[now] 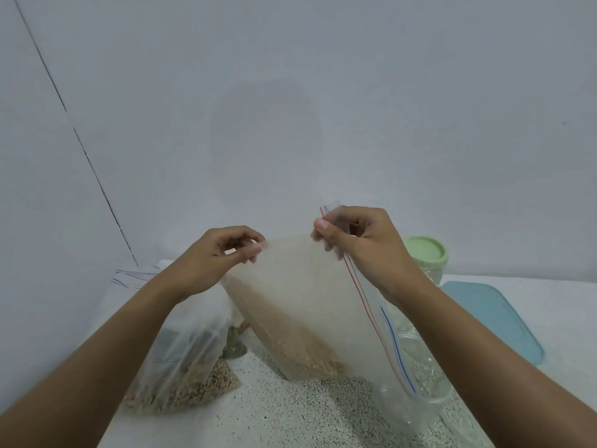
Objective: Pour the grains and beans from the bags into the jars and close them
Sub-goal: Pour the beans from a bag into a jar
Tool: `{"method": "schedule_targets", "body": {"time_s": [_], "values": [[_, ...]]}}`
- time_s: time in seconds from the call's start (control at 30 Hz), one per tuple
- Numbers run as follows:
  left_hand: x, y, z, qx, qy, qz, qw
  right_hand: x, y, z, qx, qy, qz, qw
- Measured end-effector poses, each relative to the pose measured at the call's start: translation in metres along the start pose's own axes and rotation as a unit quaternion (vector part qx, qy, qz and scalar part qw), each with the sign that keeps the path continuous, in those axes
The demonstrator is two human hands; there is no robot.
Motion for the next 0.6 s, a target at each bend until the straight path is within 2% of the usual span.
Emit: {"method": "schedule_targets", "body": {"time_s": [0.07,0.2,0.3,0.53,0.6], "values": [[-0.012,0.006,-0.002,-0.013,-0.028,-0.023,0.999,0.003,-0.001,0.000,-0.002,-0.002,0.002,1.000],[-0.052,0.025,-0.009,-0.093,-0.142,-0.059,0.984,0.010,-0.001,-0.001,-0.003,-0.011,0.004,1.000],[-0.074,0.036,-0.019,-0.088,-0.185,-0.081,0.975,0.015,-0.001,-0.002,-0.004,-0.024,0.004,1.000],[-0.071,0.038,-0.020,0.045,-0.037,-0.065,0.996,0.023,0.001,-0.011,0.014,-0.062,0.016,0.998],[-0.070,0.042,-0.009,0.044,-0.011,-0.067,0.997,0.027,0.001,-0.013,0.022,-0.077,0.026,0.996]]}}
Point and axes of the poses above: each hand's wrist, its own y-axis away from the middle knuckle, its own z-axis out of the palm, x = y × z, the point moved 8 cm from there along -y, towards the middle knuckle, and after that the axes turned 15 degrees about z, right-handed, at the moved point
